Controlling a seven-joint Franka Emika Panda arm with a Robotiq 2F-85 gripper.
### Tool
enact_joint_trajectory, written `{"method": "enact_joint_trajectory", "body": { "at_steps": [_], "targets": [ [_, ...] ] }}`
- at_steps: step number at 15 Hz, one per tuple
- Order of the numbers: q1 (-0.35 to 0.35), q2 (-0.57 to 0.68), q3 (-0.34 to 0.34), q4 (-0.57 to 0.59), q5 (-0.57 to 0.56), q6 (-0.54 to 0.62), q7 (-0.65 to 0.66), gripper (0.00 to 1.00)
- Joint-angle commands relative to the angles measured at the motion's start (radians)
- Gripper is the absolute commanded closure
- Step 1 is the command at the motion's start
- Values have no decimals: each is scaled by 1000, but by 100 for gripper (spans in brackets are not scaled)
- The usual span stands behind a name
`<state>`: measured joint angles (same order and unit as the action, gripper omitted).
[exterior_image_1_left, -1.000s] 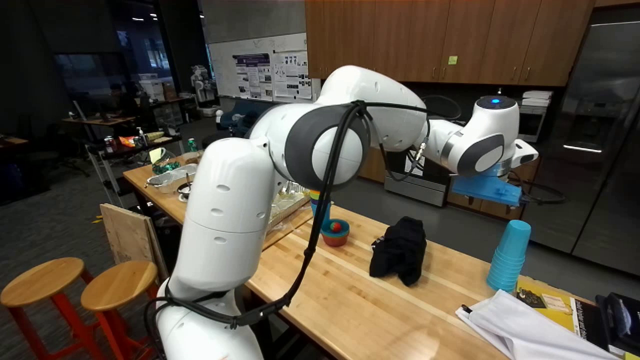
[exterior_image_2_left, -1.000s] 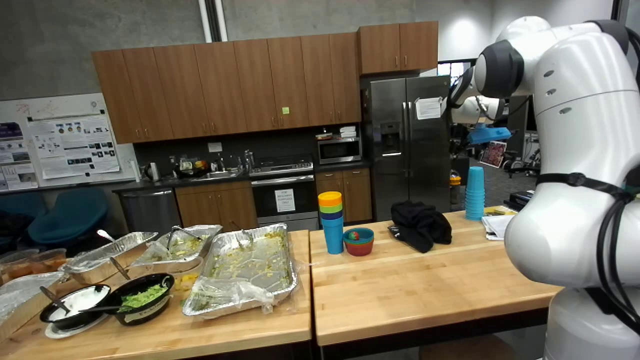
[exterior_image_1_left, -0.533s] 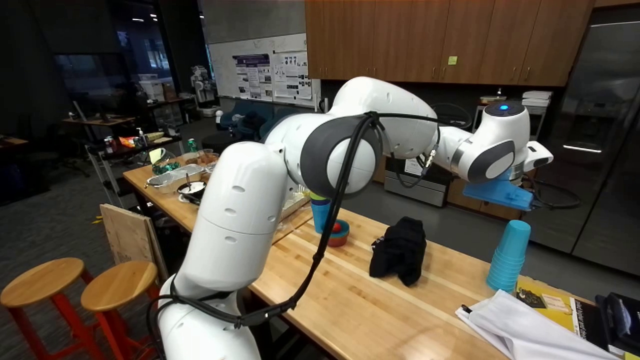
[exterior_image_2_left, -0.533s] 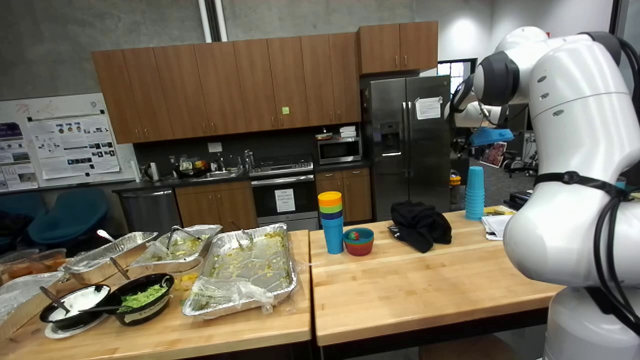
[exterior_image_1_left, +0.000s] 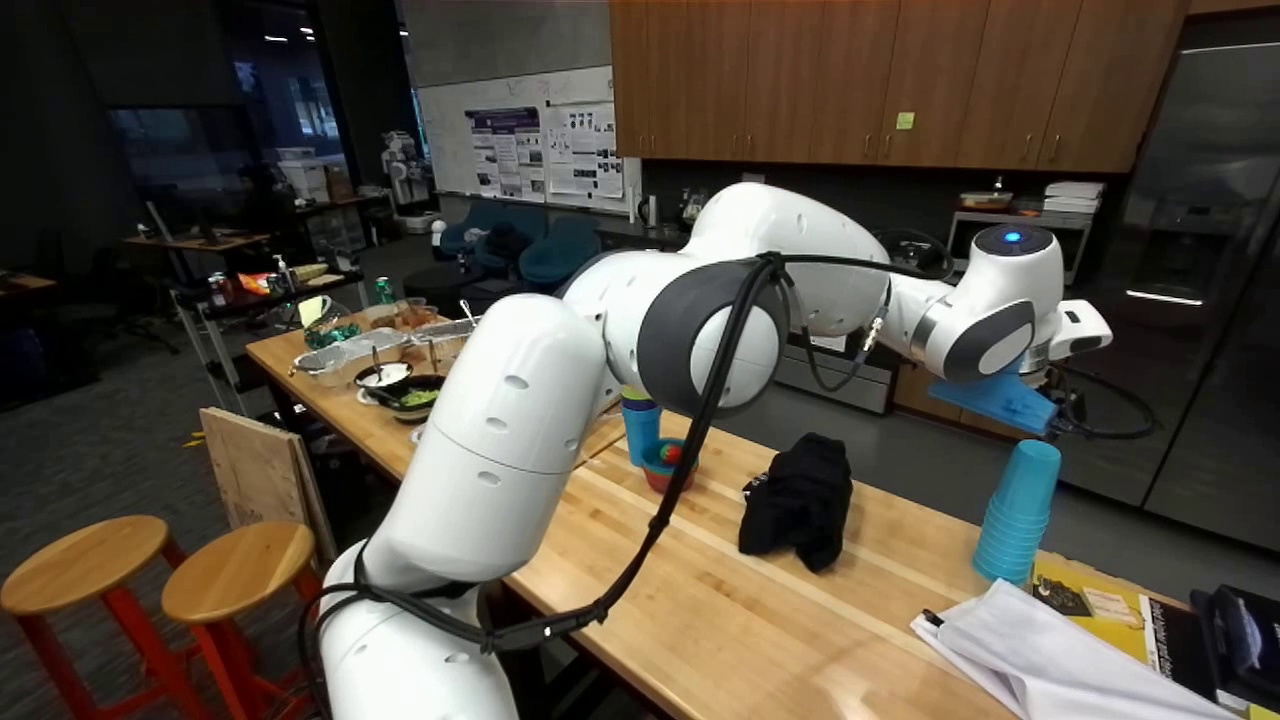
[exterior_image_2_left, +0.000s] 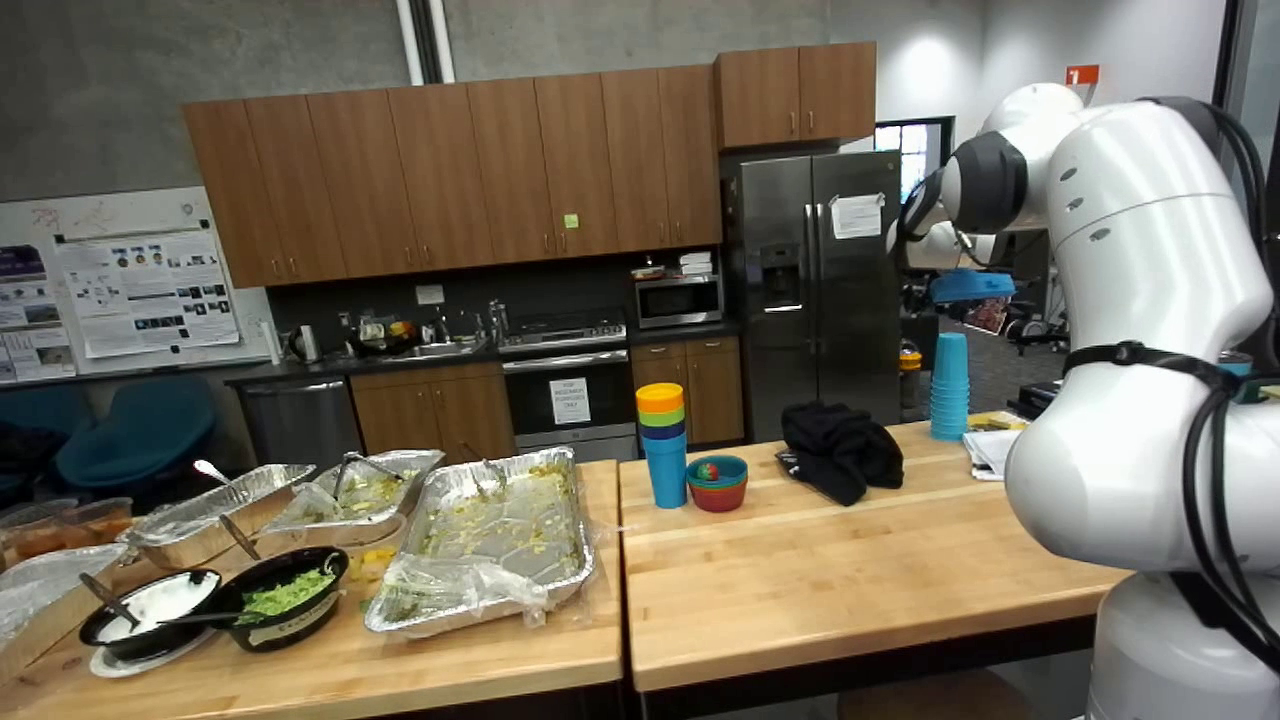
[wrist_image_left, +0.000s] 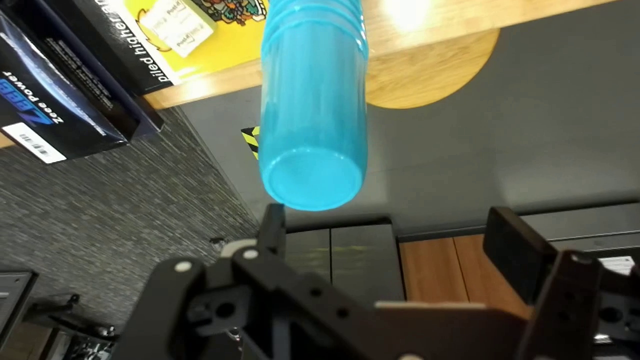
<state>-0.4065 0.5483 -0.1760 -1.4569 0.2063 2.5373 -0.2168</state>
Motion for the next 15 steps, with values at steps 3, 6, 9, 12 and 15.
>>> {"method": "enact_joint_trajectory", "body": {
  "at_steps": [3,6,9,12,15],
  "targets": [
    [6,61,-34,76,-52,-12,156,0],
    [6,86,-47,99,-72,-21,211,0],
    [6,110,-53,118,-85,-42,246,0],
    [5,126,-54,129,-89,-60,271,0],
    [-2,139,-46,139,-82,-75,271,27]
  ]
}}
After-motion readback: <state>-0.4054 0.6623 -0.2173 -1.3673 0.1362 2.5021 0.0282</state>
